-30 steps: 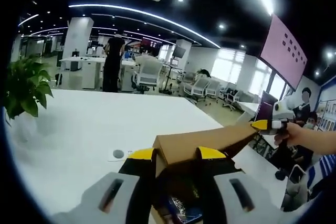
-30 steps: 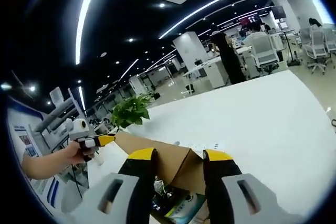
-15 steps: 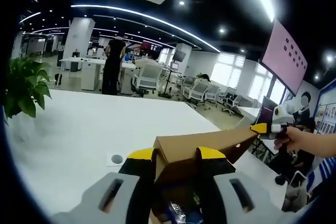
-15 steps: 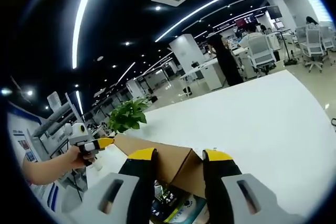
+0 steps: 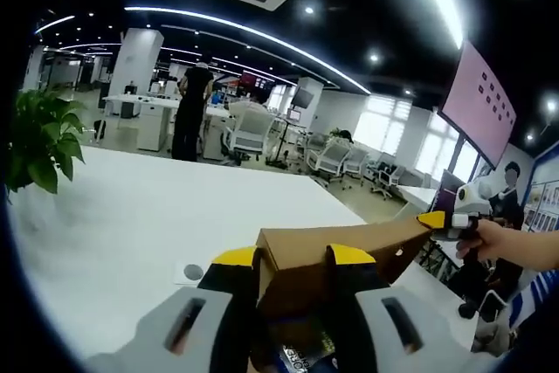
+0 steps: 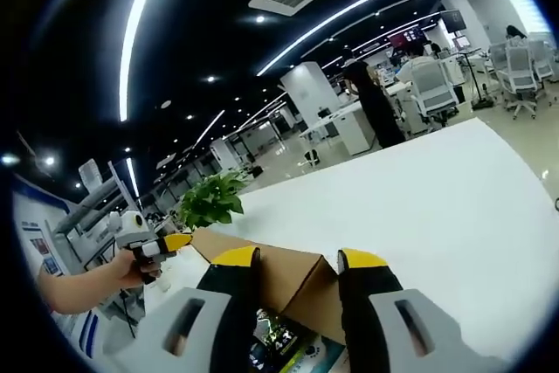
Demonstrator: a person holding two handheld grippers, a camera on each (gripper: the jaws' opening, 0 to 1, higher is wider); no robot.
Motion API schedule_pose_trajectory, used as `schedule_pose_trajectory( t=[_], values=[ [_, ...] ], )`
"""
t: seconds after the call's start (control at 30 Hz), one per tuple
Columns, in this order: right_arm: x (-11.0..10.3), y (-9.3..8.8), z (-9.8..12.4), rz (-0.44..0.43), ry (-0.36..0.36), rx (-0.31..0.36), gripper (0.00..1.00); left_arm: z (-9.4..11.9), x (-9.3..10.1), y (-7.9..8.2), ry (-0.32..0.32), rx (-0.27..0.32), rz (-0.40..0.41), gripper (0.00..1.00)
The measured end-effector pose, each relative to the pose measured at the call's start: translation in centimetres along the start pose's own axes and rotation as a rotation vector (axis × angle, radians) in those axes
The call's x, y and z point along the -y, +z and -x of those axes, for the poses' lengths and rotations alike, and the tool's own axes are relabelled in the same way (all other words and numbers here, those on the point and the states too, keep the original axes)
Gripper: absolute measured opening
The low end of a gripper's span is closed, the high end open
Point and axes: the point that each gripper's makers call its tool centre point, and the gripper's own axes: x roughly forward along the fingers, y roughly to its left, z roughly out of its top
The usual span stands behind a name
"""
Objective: Operate the shoe box by opening the lid, removing the specified soft item, and placing it in the target area until the item is outside and the box remains undamaged.
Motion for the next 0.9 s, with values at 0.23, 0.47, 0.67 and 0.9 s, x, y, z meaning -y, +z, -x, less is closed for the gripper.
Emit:
schedule_pose_trajectory(
  t=[0.23,0.47,0.67,0.9],
  values=[
    [0.5,0.7,-0.7,-0.014,0.008,0.014,0.34,-0.8,-0.4,0.5,-0.001,0.023,0.029,0.29],
    [0.9,1.1,-1.4,-0.024,0.015,0.025,0.34,-1.3,-0.6,0.8,-0.005,0.045,0.050,0.29],
    [1.0,1.3,-1.8,-0.034,0.022,0.035,0.34,-1.5,-0.7,0.9,-0.004,0.057,0.064,0.29],
    [1.3,1.8,-2.4,-0.015,0.019,0.047,0.35,-2.0,-0.9,1.1,-0.001,0.074,0.076,0.29]
  ],
)
